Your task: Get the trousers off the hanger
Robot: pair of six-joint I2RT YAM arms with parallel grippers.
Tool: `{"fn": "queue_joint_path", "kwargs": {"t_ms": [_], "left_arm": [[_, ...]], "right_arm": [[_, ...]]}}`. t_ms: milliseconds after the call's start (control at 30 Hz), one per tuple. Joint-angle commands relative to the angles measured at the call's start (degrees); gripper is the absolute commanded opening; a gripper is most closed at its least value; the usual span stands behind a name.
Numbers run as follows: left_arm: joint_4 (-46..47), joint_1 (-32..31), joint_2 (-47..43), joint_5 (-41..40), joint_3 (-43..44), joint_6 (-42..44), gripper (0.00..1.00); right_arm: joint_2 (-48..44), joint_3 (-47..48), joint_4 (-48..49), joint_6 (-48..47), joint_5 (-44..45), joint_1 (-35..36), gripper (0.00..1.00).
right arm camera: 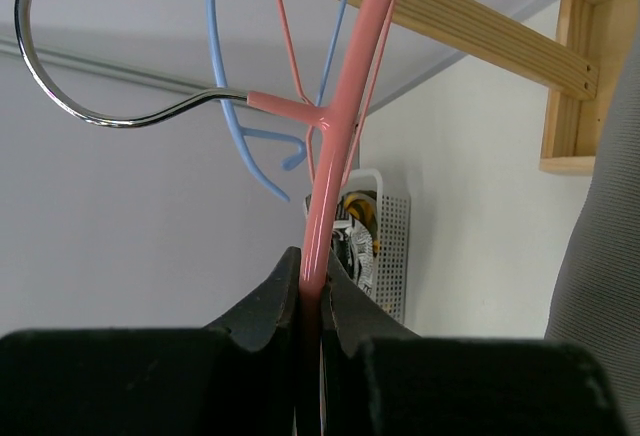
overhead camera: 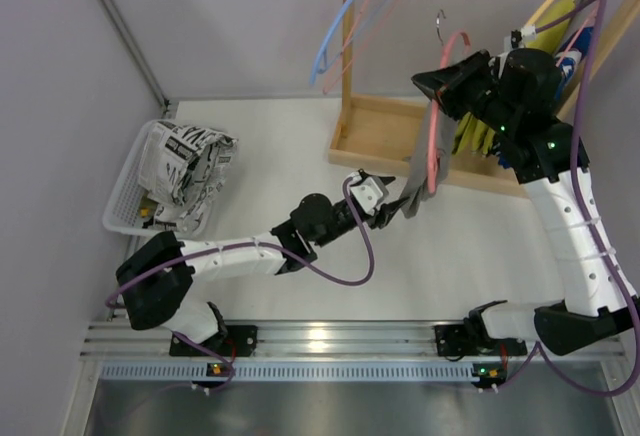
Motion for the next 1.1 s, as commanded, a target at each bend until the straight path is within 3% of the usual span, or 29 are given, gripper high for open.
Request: {"fn": "queue_joint_path", "kwargs": {"t_ms": [0,167,300,900,1067], "left_arm": [[2.12,-1.42,0.07,0.95,1.10,1.07,0.58],[2.21,-1.60,0.86,-3.52,2.33,1.42,0.65],[2.21,-1.69,-0.19,-1.34,2.77,-0.25,0.83],[2.21,-2.75,7.36,-9.75,11.30,2.03,0.77],[2.21,-0.38,7.89,-9.51,10.95,0.89,0.75]], "right_arm": [[-0.50,4.82,5.32,0.45,0.76,0.86,0.00],[-0.85,4.64,4.97,0.36,0.94,0.86,0.00],[-1.29,4.20,3.66,0.19,2.34,0.95,0.00],[-2.17,2.09,4.71,1.77,0.94,1.74,0.00],[-2.87,1.83,4.53,1.24,0.94,1.65,0.00]]}}
